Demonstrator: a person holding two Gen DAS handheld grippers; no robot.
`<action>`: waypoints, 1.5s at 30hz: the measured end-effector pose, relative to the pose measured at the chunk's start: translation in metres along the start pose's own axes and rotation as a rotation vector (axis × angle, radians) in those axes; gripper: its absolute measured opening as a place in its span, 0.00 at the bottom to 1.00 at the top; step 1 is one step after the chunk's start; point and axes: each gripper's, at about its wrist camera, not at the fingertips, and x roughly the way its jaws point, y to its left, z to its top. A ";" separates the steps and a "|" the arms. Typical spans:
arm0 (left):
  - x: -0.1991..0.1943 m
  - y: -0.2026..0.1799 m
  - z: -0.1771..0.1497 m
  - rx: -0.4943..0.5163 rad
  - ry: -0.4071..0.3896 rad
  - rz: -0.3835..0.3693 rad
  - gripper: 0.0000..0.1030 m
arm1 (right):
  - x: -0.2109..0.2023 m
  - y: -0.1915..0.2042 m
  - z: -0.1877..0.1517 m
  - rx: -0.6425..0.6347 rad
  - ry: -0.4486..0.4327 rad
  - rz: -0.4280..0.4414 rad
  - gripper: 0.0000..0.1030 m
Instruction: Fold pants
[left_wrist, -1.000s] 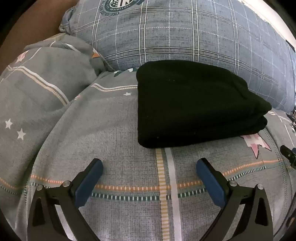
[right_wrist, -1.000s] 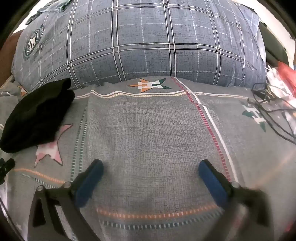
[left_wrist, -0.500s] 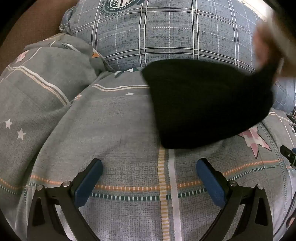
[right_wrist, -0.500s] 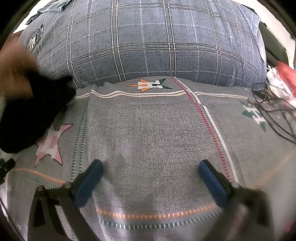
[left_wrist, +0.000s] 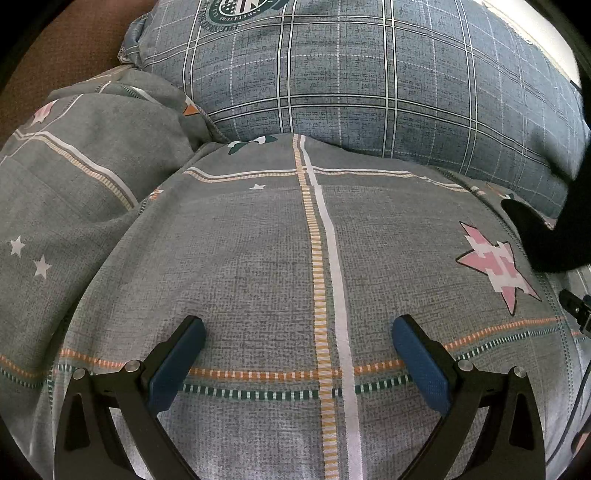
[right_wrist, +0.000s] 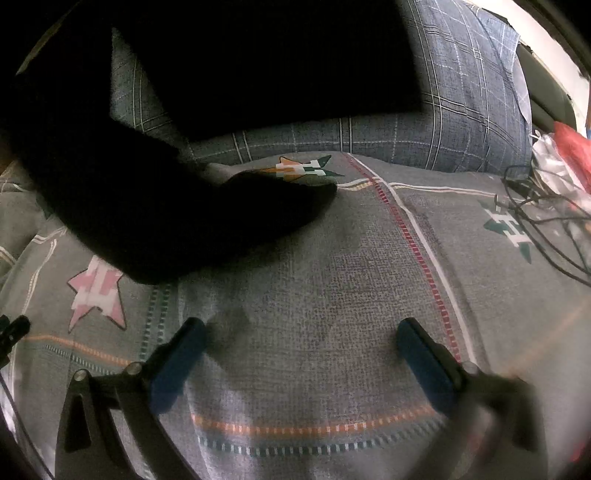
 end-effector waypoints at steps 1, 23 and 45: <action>0.000 0.000 0.000 0.000 0.000 0.000 0.99 | 0.000 0.000 0.000 -0.001 0.001 -0.001 0.99; 0.000 0.000 -0.001 0.000 -0.001 0.000 0.99 | -0.002 0.002 0.000 -0.001 0.001 -0.001 0.99; -0.074 0.014 0.011 0.000 -0.046 -0.030 0.94 | -0.060 0.010 0.002 0.045 -0.044 0.108 1.00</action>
